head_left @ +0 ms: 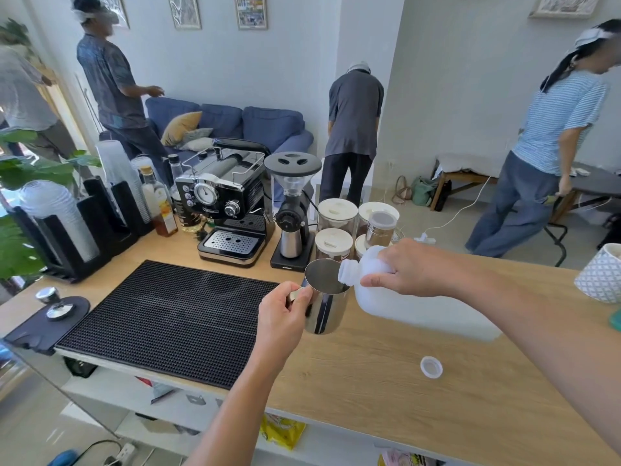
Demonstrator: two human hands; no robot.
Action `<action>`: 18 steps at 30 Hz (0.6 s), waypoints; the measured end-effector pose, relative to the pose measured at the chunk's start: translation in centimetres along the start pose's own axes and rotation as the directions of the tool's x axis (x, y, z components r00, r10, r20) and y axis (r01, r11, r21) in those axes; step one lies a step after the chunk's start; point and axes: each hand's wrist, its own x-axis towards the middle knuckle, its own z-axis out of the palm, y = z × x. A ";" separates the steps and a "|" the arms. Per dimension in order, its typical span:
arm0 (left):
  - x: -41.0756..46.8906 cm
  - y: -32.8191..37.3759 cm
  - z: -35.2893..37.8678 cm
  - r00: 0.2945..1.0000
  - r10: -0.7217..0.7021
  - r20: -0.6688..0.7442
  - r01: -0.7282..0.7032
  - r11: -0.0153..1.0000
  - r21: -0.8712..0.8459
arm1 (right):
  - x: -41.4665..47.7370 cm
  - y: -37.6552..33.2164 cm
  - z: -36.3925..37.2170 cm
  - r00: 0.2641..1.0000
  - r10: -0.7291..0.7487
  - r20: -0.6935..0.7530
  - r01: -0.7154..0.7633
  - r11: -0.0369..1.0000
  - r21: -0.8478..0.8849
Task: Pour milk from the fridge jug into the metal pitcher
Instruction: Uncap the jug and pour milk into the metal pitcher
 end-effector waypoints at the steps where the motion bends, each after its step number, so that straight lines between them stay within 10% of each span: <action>1: 0.0 0.0 0.0 1.000 -0.002 0.001 0.002 1.000 -0.005 | 0.0 0.0 0.0 1.000 -0.002 -0.001 0.002 1.000 -0.003; 18: -0.2 0.3 0.4 1.000 0.002 0.020 -0.001 0.999 -0.039 | 0.4 0.2 -1.3 0.999 -0.016 0.029 0.019 0.992 -0.121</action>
